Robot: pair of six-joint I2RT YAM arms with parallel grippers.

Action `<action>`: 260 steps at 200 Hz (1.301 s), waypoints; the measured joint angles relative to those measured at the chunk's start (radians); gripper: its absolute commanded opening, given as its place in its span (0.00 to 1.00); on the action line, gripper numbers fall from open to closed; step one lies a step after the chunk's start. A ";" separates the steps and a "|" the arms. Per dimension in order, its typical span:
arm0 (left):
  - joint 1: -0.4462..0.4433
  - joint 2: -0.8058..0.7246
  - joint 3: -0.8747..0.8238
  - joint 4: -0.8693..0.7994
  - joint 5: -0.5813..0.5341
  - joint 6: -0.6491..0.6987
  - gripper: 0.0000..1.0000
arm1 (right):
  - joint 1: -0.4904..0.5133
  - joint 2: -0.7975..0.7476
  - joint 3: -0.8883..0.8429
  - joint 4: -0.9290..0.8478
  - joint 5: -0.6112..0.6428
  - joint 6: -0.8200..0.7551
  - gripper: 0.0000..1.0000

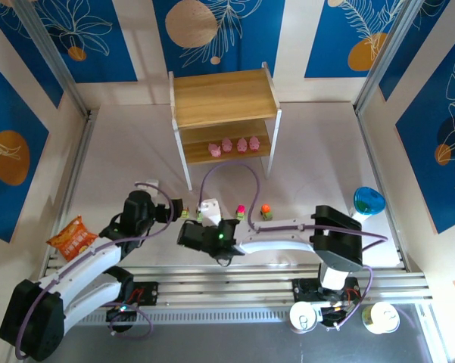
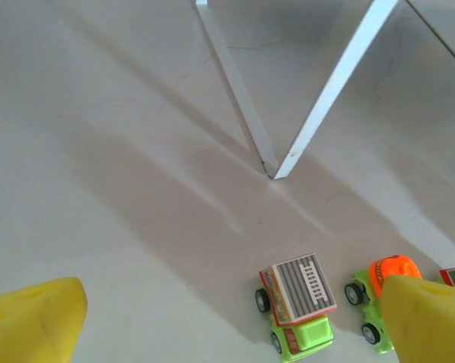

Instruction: Place and organize the plastic toys onto the shelf

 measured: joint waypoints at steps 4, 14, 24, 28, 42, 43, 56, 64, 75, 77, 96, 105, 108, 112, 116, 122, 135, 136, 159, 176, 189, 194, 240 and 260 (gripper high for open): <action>-0.005 0.000 0.000 0.001 0.001 0.003 0.99 | -0.008 -0.008 -0.002 0.001 0.002 -0.007 0.32; -0.017 0.001 0.000 0.003 0.002 0.010 0.99 | -0.025 -0.026 -0.003 0.002 0.006 -0.024 0.32; -0.032 0.004 0.000 0.007 0.003 0.018 0.99 | -0.043 -0.043 -0.003 0.005 0.008 -0.046 0.32; -0.037 0.007 0.000 0.010 0.003 0.019 0.99 | -0.049 -0.049 -0.003 0.006 0.008 -0.053 0.32; -0.060 0.019 0.000 0.017 0.003 0.028 0.99 | -0.072 -0.064 -0.003 0.017 0.008 -0.084 0.32; -0.060 0.020 0.000 0.017 0.003 0.029 0.99 | -0.073 -0.065 -0.003 0.017 0.008 -0.086 0.32; -0.076 0.031 0.000 0.018 0.003 0.038 0.99 | -0.090 -0.071 -0.002 0.032 0.007 -0.114 0.32; -0.084 0.038 0.000 0.019 0.003 0.044 0.99 | -0.099 -0.072 -0.001 0.038 0.007 -0.127 0.32; -0.093 0.046 0.000 0.021 0.003 0.046 0.99 | -0.111 -0.072 0.000 0.047 0.006 -0.147 0.32; -0.095 0.047 0.000 0.021 0.003 0.047 0.99 | -0.113 -0.072 0.000 0.048 0.006 -0.151 0.32; -0.112 0.059 0.002 0.025 0.003 0.060 0.99 | -0.135 -0.072 0.014 0.061 0.003 -0.185 0.32; -0.119 0.064 0.005 0.026 0.003 0.064 0.99 | -0.145 -0.072 0.024 0.066 0.001 -0.202 0.32; -0.121 0.066 0.006 0.026 0.003 0.068 0.99 | -0.150 -0.072 0.029 0.069 0.000 -0.208 0.32; -0.124 0.069 0.008 0.028 0.003 0.069 0.99 | -0.154 -0.072 0.034 0.074 -0.001 -0.216 0.32; -0.127 0.072 0.010 0.031 0.003 0.071 0.99 | -0.158 -0.072 0.040 0.075 -0.002 -0.225 0.32; -0.132 0.077 0.012 0.034 0.003 0.071 0.99 | -0.165 -0.072 0.050 0.082 -0.005 -0.237 0.32; -0.141 0.085 0.015 0.042 0.003 0.074 0.99 | -0.180 -0.072 0.077 0.090 -0.008 -0.267 0.32; -0.142 0.086 0.016 0.043 0.003 0.074 0.99 | -0.181 -0.072 0.078 0.091 -0.008 -0.269 0.32; -0.156 0.097 0.025 0.045 0.003 0.087 0.99 | -0.206 -0.071 0.125 0.123 -0.016 -0.318 0.32; -0.164 0.101 0.027 0.050 0.003 0.093 0.99 | -0.228 -0.064 0.156 0.140 -0.024 -0.354 0.32; -0.167 0.104 0.027 0.055 0.003 0.097 1.00 | -0.247 -0.051 0.180 0.156 -0.032 -0.379 0.32; -0.169 0.105 0.027 0.056 0.003 0.097 1.00 | -0.253 -0.044 0.188 0.161 -0.035 -0.387 0.32; -0.172 0.126 0.031 0.069 0.005 0.097 1.00 | -0.302 0.034 0.279 0.188 -0.062 -0.467 0.32; -0.172 0.127 0.032 0.069 0.006 0.097 1.00 | -0.319 0.069 0.324 0.192 -0.074 -0.492 0.32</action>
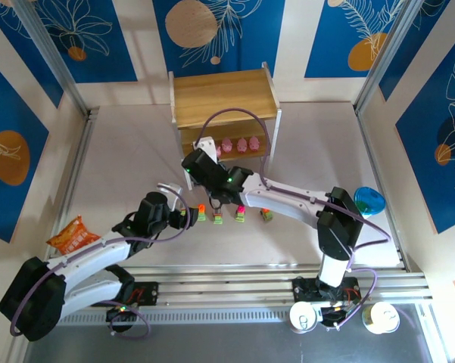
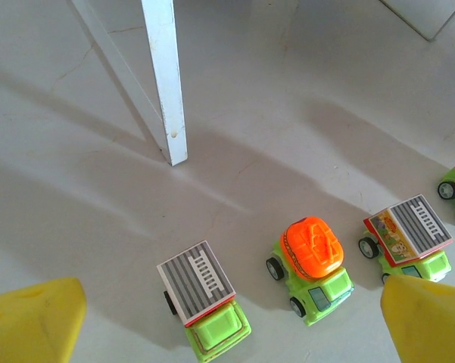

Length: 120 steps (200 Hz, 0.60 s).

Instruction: Place and organize the plastic toys onto the shelf

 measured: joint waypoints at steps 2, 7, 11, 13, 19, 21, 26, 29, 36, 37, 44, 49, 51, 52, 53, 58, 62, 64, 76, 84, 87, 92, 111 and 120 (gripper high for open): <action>0.000 0.000 0.000 0.000 0.000 0.000 1.00 | -0.002 0.004 0.004 0.001 -0.002 -0.003 0.32; 0.000 0.000 0.001 0.000 0.002 0.000 1.00 | -0.005 0.010 0.012 0.003 -0.003 -0.008 0.32; 0.000 0.000 0.001 0.000 0.002 0.000 1.00 | -0.009 0.016 0.019 0.004 -0.005 -0.013 0.32; 0.000 0.000 0.001 0.000 0.002 0.000 1.00 | -0.010 0.018 0.023 0.005 -0.006 -0.016 0.32; 0.000 0.000 0.002 0.000 0.002 0.000 1.00 | -0.014 0.026 0.033 0.005 -0.008 -0.019 0.32; 0.000 0.000 0.002 0.000 0.002 0.000 1.00 | -0.016 0.030 0.037 0.005 -0.010 -0.023 0.32; 0.000 0.000 0.003 0.000 0.002 0.000 1.00 | -0.019 0.037 0.048 0.005 -0.010 -0.025 0.32; 0.000 0.000 0.003 0.000 0.002 0.000 1.00 | -0.021 0.042 0.053 0.006 -0.012 -0.026 0.32; 0.000 0.000 0.003 0.000 0.003 0.000 1.00 | -0.026 0.054 0.068 0.007 -0.014 -0.031 0.32; 0.000 0.000 0.003 0.000 0.003 0.000 1.00 | -0.026 0.055 0.069 0.007 -0.014 -0.033 0.32; 0.000 0.000 0.004 0.000 0.004 0.000 1.00 | -0.029 0.066 0.080 0.006 -0.016 -0.037 0.32; 0.000 0.000 0.004 0.000 0.005 0.000 1.00 | -0.032 0.073 0.087 0.008 -0.018 -0.040 0.32; 0.000 0.000 0.004 0.000 0.006 0.000 1.00 | -0.033 0.076 0.090 0.008 -0.019 -0.041 0.32; 0.000 0.000 0.005 0.000 0.006 0.000 1.00 | -0.034 0.077 0.091 0.008 -0.019 -0.041 0.32; 0.000 0.000 0.005 0.001 0.006 0.000 1.00 | -0.034 0.079 0.092 0.008 -0.019 -0.041 0.32; 0.000 0.000 0.005 0.000 0.006 0.000 1.00 | -0.036 0.086 0.098 0.008 -0.021 -0.044 0.32; 0.000 0.000 0.005 0.000 0.006 0.000 1.00 | -0.039 0.092 0.101 0.008 -0.021 -0.046 0.32; 0.000 0.000 0.006 0.000 0.006 0.000 1.00 | -0.040 0.095 0.103 0.008 -0.022 -0.047 0.32; 0.000 0.000 0.006 0.001 0.006 0.000 1.00 | -0.045 0.113 0.117 0.008 -0.022 -0.051 0.32; 0.000 0.000 0.006 0.001 0.006 0.000 1.00 | -0.048 0.126 0.126 0.008 -0.024 -0.051 0.32; 0.000 0.000 0.006 0.001 0.006 0.000 1.00 | -0.050 0.130 0.129 0.009 -0.025 -0.051 0.32; 0.000 0.000 0.006 0.001 0.006 0.000 1.00 | -0.052 0.137 0.132 0.010 -0.025 -0.052 0.32; 0.000 0.000 0.006 0.001 0.006 0.000 1.00 | -0.059 0.155 0.137 0.010 -0.026 -0.056 0.32; 0.000 0.000 0.006 0.001 0.006 0.000 1.00 | -0.061 0.160 0.137 0.009 -0.026 -0.058 0.32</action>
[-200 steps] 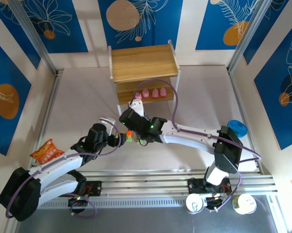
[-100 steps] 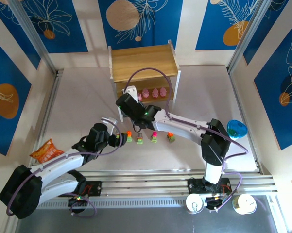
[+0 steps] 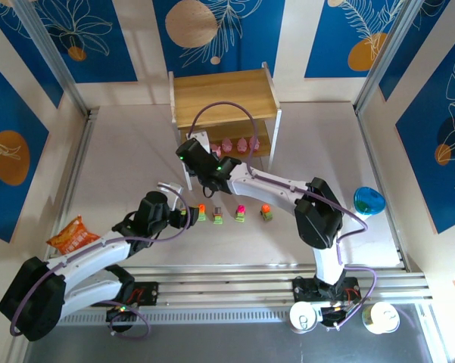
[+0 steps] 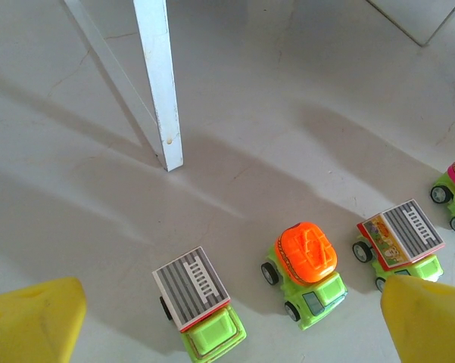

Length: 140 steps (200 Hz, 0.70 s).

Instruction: Place and organize the plastic toys onto the shelf

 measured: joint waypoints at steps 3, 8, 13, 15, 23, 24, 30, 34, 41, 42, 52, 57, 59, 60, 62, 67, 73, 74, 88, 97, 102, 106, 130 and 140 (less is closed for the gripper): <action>0.000 0.000 0.000 0.000 0.000 0.000 1.00 | -0.001 0.002 0.001 0.000 0.000 -0.001 0.32; 0.000 0.000 0.000 0.000 0.000 0.000 1.00 | -0.002 0.003 0.003 0.000 0.000 -0.001 0.32; 0.000 0.000 0.000 0.000 0.000 0.000 1.00 | -0.004 0.005 0.006 0.001 0.000 -0.003 0.32; 0.000 0.000 0.000 0.000 0.000 0.000 1.00 | -0.004 0.005 0.006 0.001 0.000 -0.003 0.32; 0.000 0.000 0.000 0.000 0.000 0.000 1.00 | -0.005 0.006 0.007 0.004 0.000 -0.005 0.32; 0.000 0.000 0.000 0.000 0.000 0.000 1.00 | -0.006 0.006 0.007 0.004 0.000 -0.006 0.32; 0.000 0.000 0.001 0.000 0.000 0.000 1.00 | -0.007 0.006 0.008 0.005 0.000 -0.008 0.32; 0.000 0.000 0.002 0.000 0.000 0.000 1.00 | -0.008 0.006 0.008 0.006 0.000 -0.011 0.32; 0.000 0.001 0.002 0.000 0.000 0.000 1.00 | -0.011 0.006 0.008 0.008 0.000 -0.012 0.32; 0.000 0.002 0.002 0.000 0.000 0.000 1.00 | -0.011 0.006 0.008 0.008 0.000 -0.012 0.32; 0.000 0.003 0.002 0.000 0.000 0.000 1.00 | -0.014 0.006 0.008 0.008 0.000 -0.014 0.32; 0.000 0.004 0.002 0.000 0.000 0.000 1.00 | -0.017 0.008 0.009 0.009 0.000 -0.015 0.32; 0.000 0.005 0.002 0.000 0.000 0.000 1.00 | -0.018 0.008 0.009 0.009 0.000 -0.016 0.32; 0.000 0.005 0.002 0.000 0.000 0.000 1.00 | -0.018 0.008 0.009 0.010 0.000 -0.016 0.32; 0.000 0.005 0.002 0.000 0.000 0.000 1.00 | -0.019 0.010 0.010 0.010 0.000 -0.016 0.32; 0.000 0.005 0.002 0.000 0.000 0.000 1.00 | -0.021 0.012 0.012 0.010 0.000 -0.019 0.32; 0.000 0.005 0.002 0.000 0.000 0.000 1.00 | -0.024 0.017 0.016 0.011 0.000 -0.019 0.33; 0.000 0.005 0.002 0.000 0.000 0.000 1.00 | -0.025 0.018 0.016 0.011 0.000 -0.019 0.33; 0.000 0.005 0.002 0.000 0.000 0.000 1.00 | -0.031 0.026 0.026 0.014 -0.003 -0.019 0.33; 0.000 0.005 0.002 0.000 0.000 0.000 1.00 | -0.033 0.027 0.027 0.014 -0.005 -0.019 0.34; 0.000 0.005 0.002 0.000 0.000 0.000 1.00 | -0.035 0.027 0.027 0.014 -0.006 -0.019 0.35; 0.000 0.005 0.002 0.000 0.000 0.000 1.00 | -0.035 0.027 0.027 0.014 -0.007 -0.019 0.35; 0.000 0.005 0.002 0.000 0.000 0.000 1.00 | -0.037 0.027 0.027 0.013 -0.011 -0.019 0.38; 0.000 0.007 0.002 0.000 0.000 0.000 1.00 | -0.037 0.027 0.027 0.013 -0.011 -0.019 0.39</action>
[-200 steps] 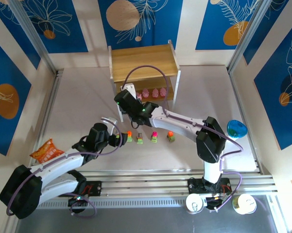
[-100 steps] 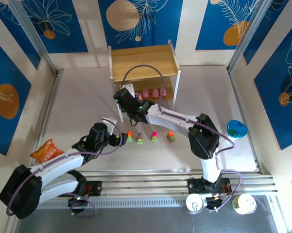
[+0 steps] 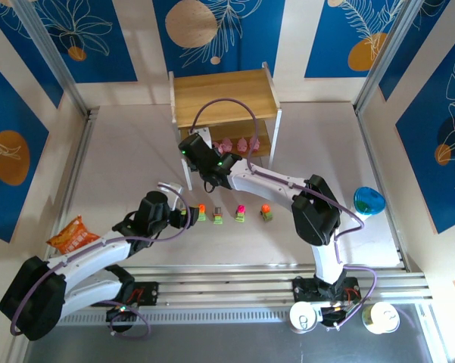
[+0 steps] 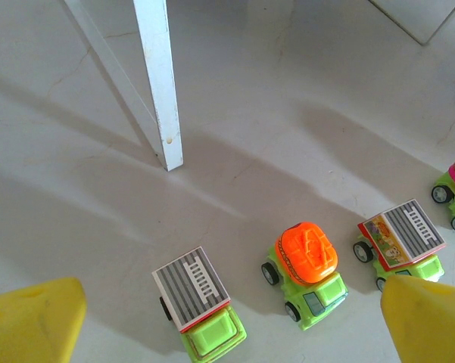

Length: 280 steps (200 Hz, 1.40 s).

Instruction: Place and organize the plastic toys onto the shelf

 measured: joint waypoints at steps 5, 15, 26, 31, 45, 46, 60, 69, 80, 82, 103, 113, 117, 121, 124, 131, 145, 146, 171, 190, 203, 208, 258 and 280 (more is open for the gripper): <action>0.000 0.002 0.000 0.000 0.000 0.000 1.00 | 0.000 0.000 0.000 -0.001 0.000 0.000 0.39; 0.000 0.006 0.001 0.000 0.000 0.000 1.00 | 0.000 0.000 0.000 -0.001 -0.001 0.000 0.40; 0.000 0.008 0.001 0.000 0.000 0.000 1.00 | 0.000 0.000 0.000 -0.002 -0.003 0.000 0.41; 0.000 0.009 0.001 0.000 0.000 0.000 1.00 | 0.000 0.000 0.000 -0.001 -0.003 0.000 0.42; 0.000 0.009 0.002 0.000 0.000 0.000 1.00 | 0.000 0.000 0.000 -0.001 -0.003 -0.003 0.43; 0.000 0.009 0.002 0.000 0.000 0.000 1.00 | 0.000 0.000 0.000 -0.001 -0.003 -0.003 0.43; 0.000 0.009 0.002 0.000 0.000 0.000 1.00 | 0.000 0.000 0.000 -0.001 -0.003 -0.006 0.43; 0.000 0.009 0.002 0.000 0.000 0.000 1.00 | 0.001 0.000 0.000 -0.001 -0.003 -0.007 0.43; 0.000 0.009 0.002 0.000 0.000 0.000 1.00 | 0.002 0.000 0.000 0.000 -0.003 -0.007 0.43; 0.000 0.009 0.002 0.000 0.000 0.000 1.00 | 0.002 0.000 -0.001 0.000 -0.003 -0.007 0.43; 0.000 0.009 0.002 0.000 0.000 0.000 1.00 | 0.006 -0.009 -0.016 0.007 -0.003 -0.008 0.43; 0.000 0.009 0.002 0.000 0.000 0.000 1.00 | 0.007 -0.019 -0.031 0.007 -0.003 -0.010 0.43; 0.000 0.009 0.002 0.000 0.000 0.000 1.00 | 0.007 -0.024 -0.036 0.006 -0.003 -0.010 0.43; 0.000 0.009 0.002 0.000 0.000 0.000 1.00 | 0.009 -0.029 -0.043 0.007 -0.003 -0.010 0.43; 0.000 0.009 0.002 0.000 0.000 0.000 1.00 | 0.009 -0.033 -0.049 0.007 -0.002 -0.010 0.43; 0.000 0.009 0.002 0.000 0.000 0.000 1.00 | 0.011 -0.046 -0.061 0.006 -0.002 -0.010 0.43; 0.000 0.009 0.002 0.000 0.000 0.000 1.00 | 0.018 -0.072 -0.080 0.006 -0.002 -0.010 0.44; 0.000 0.009 0.002 0.000 0.000 0.000 1.00 | 0.018 -0.074 -0.081 0.007 -0.001 -0.010 0.43; 0.000 0.009 0.002 0.000 0.000 0.000 1.00 | 0.035 -0.129 -0.116 0.014 0.002 -0.010 0.43; 0.000 0.009 0.002 0.000 0.000 0.000 1.00 | 0.049 -0.166 -0.140 0.019 0.005 -0.010 0.43; 0.000 0.009 0.002 0.000 0.000 0.000 1.00 | 0.053 -0.185 -0.153 0.023 0.009 -0.010 0.44; 0.000 0.009 0.002 0.000 0.000 0.000 1.00 | 0.055 -0.193 -0.160 0.024 0.010 -0.010 0.43; 0.000 0.011 0.002 0.000 0.000 0.001 1.00 | 0.060 -0.287 -0.283 0.023 0.016 0.003 0.44; 0.000 0.018 0.005 0.000 0.001 0.004 1.00 | 0.060 -0.343 -0.344 0.018 0.018 0.017 0.44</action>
